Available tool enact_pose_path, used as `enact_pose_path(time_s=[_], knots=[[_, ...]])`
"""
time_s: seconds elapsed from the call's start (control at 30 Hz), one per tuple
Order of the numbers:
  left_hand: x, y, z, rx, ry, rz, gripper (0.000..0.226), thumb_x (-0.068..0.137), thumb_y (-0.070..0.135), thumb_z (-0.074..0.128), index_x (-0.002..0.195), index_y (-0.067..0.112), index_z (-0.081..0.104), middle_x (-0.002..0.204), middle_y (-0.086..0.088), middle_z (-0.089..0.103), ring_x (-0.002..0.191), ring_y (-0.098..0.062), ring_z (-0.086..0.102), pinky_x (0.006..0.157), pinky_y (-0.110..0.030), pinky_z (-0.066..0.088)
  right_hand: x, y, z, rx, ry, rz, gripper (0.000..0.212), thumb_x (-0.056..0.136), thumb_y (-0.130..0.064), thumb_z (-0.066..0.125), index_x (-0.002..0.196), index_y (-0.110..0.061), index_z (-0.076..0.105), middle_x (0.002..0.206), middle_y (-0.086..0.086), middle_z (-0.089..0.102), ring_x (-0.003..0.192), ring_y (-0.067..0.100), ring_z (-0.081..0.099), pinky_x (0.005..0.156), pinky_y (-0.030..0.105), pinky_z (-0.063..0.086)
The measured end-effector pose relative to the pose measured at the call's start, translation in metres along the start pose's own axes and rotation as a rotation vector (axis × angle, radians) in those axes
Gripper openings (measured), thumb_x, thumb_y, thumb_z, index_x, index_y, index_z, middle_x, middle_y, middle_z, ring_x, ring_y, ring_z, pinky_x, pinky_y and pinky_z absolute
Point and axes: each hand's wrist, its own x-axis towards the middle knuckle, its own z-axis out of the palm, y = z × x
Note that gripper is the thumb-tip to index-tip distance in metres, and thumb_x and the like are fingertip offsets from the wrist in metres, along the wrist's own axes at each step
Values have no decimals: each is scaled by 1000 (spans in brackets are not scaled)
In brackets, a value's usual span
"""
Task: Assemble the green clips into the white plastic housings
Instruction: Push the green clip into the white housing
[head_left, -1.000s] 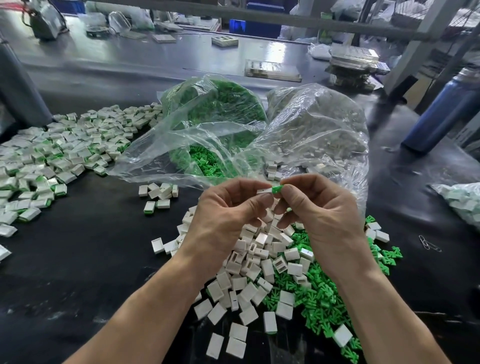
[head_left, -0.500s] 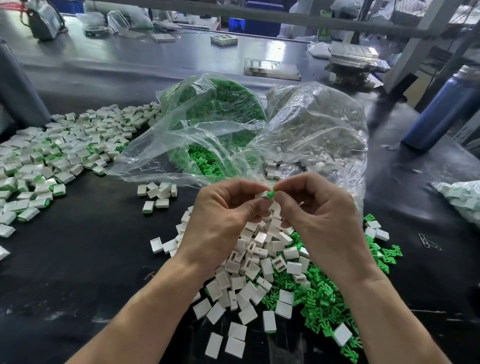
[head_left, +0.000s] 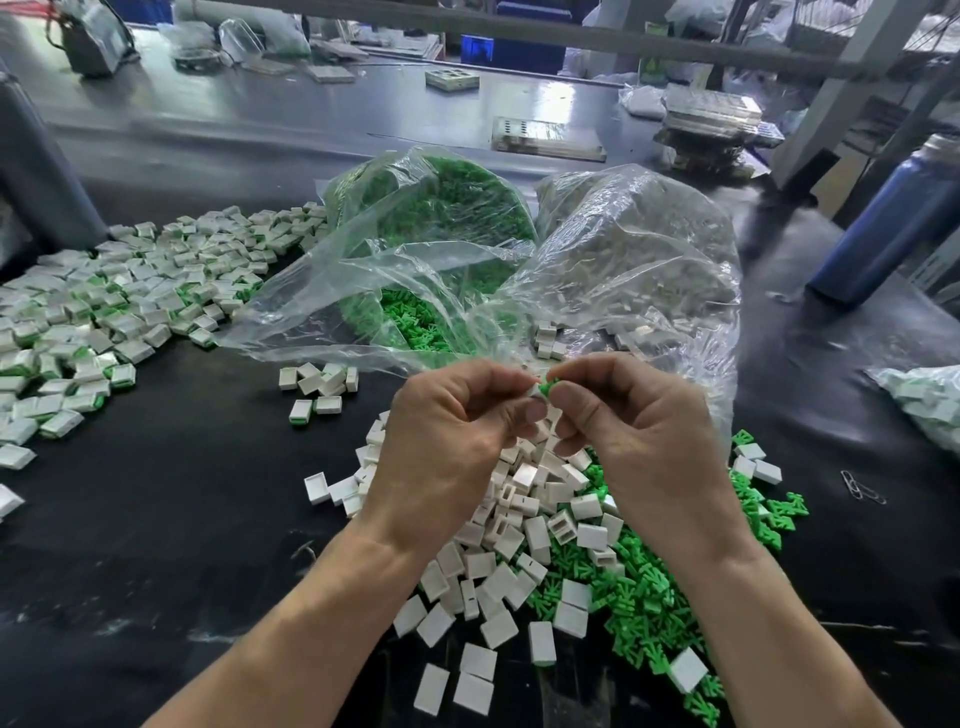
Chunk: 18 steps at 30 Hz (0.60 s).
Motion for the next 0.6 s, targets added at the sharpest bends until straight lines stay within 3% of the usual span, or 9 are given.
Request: enact_pose_path(time_s=[0.17, 0.37, 0.6], knots=[[0, -1, -1, 152, 43, 92, 26, 89, 6, 79, 94, 32, 79, 81, 10, 78, 76, -11, 76, 68, -18, 59, -2, -3, 6, -292, 18, -114, 9, 96, -9, 71, 102, -16, 73, 85, -5, 70, 75, 12, 70, 69, 35, 60], [0, 0, -2, 289, 58, 143, 28, 89, 8, 78, 100, 33, 77, 82, 17, 77, 76, -3, 75, 69, -21, 62, -6, -7, 11, -421, 82, -195, 12, 94, -4, 73, 101, -14, 74, 85, -7, 70, 77, 8, 68, 69, 24, 57], [0, 5, -4, 171, 64, 89, 30, 90, 0, 76, 93, 30, 78, 81, 11, 79, 74, -10, 77, 67, -20, 61, -4, 0, 10, -64, 79, -76, 17, 90, -3, 77, 97, -18, 79, 82, -3, 78, 70, 17, 75, 65, 32, 64]])
